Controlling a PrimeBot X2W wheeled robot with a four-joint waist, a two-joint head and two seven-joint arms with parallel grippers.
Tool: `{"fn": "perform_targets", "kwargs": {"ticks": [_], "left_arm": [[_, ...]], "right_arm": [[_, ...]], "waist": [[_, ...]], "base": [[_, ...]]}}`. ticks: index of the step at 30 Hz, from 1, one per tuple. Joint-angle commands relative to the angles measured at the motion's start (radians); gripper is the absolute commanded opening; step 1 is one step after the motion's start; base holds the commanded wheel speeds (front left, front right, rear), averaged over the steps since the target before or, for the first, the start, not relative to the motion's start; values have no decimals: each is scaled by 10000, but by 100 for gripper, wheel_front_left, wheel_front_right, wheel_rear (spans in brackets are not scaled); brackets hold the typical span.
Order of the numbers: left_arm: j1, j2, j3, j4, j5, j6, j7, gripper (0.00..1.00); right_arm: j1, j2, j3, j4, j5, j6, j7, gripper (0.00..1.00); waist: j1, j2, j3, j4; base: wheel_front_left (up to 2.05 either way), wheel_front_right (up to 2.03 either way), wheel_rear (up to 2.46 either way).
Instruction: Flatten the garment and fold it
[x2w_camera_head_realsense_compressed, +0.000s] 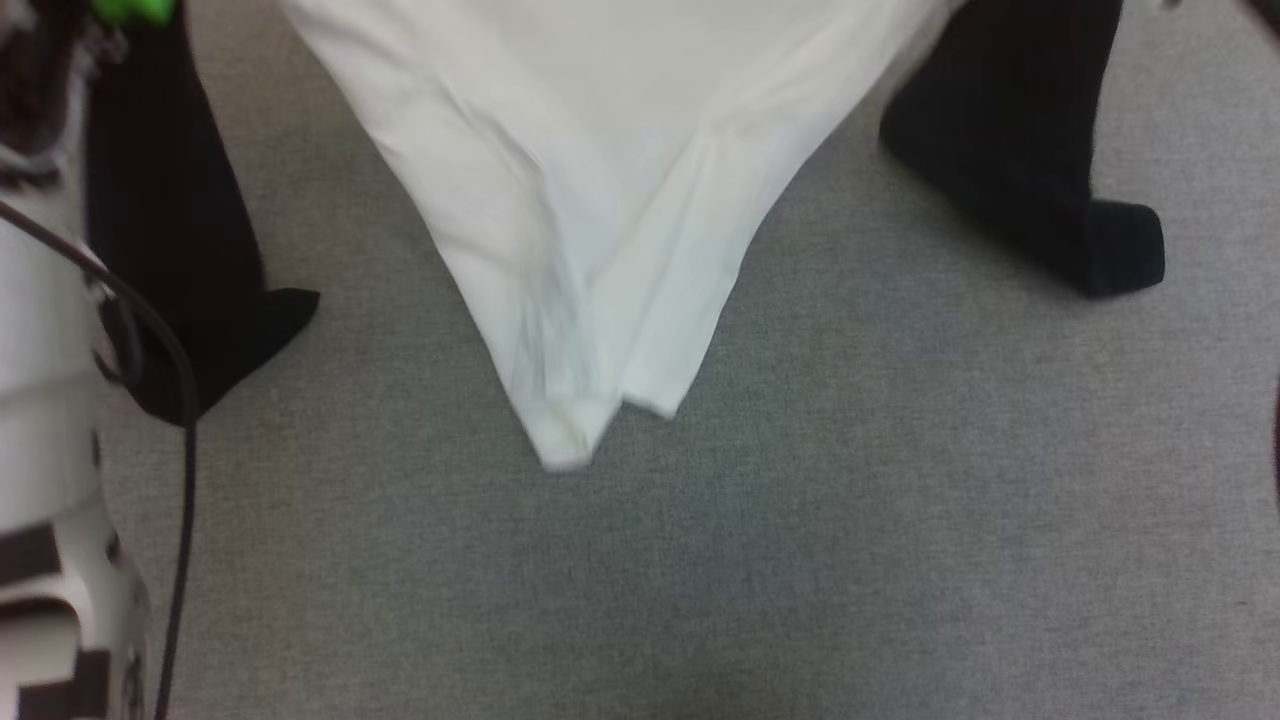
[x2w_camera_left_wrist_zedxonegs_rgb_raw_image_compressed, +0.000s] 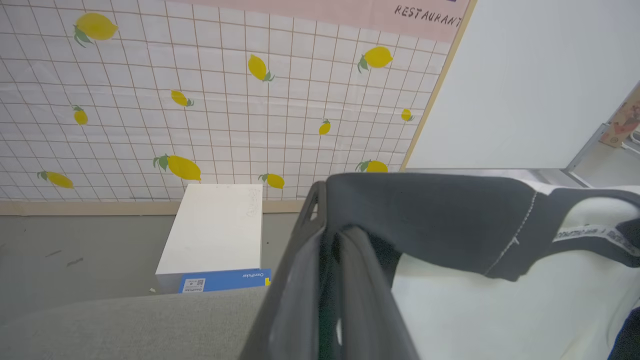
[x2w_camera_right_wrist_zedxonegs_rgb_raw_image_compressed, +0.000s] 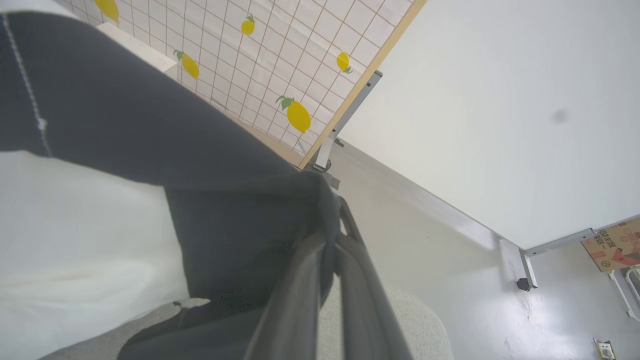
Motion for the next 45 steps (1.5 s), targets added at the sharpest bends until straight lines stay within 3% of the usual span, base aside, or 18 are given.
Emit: {"fn": "perform_targets", "kwargs": {"ticks": [1,4,9,16,23,28,36,45], "left_arm": [[-604,123,163,60,194,206,-206,0],[-1713,121,298,255,370,486,-589,0],[-3345,62,351,521,530,597,-1305,0],[-5392,-51,578,1017,685,792,-2703,0],[-6367,14,628,2057,617,451,-3699,0],[-5615,209,161,2839,877,4,-3800,0],[-2729,564,-798,3746,1208,-499,-3477,0],[1221,704,-1559,2951,125,-780,-2352,0]], "right_arm": [[-489,-32,-130,-88,-182,-19,-23,0],[-1390,109,-357,-192,-469,-19,-186,0],[-2672,495,-1036,-151,-1057,-19,-589,0],[-4391,980,-2192,109,-2247,-19,-2062,0],[-5240,1422,-2766,848,-3099,-19,-3555,0],[-4645,1564,-2623,1671,-2983,-19,-4021,0],[-2222,1582,-1890,2497,-2129,-19,-4532,0],[1272,842,-1116,1781,-414,-19,-4578,0]], "waist": [[0,79,443,-110],[0,79,814,-194],[0,79,1378,-270],[0,79,2064,-392],[0,79,2495,-490],[0,79,2713,-440],[0,79,2305,-399],[0,79,717,-217]], "base": [[0,0,0],[0,0,0],[0,0,0],[0,0,0],[0,0,0],[0,0,0],[0,0,0],[0,0,0]]}}
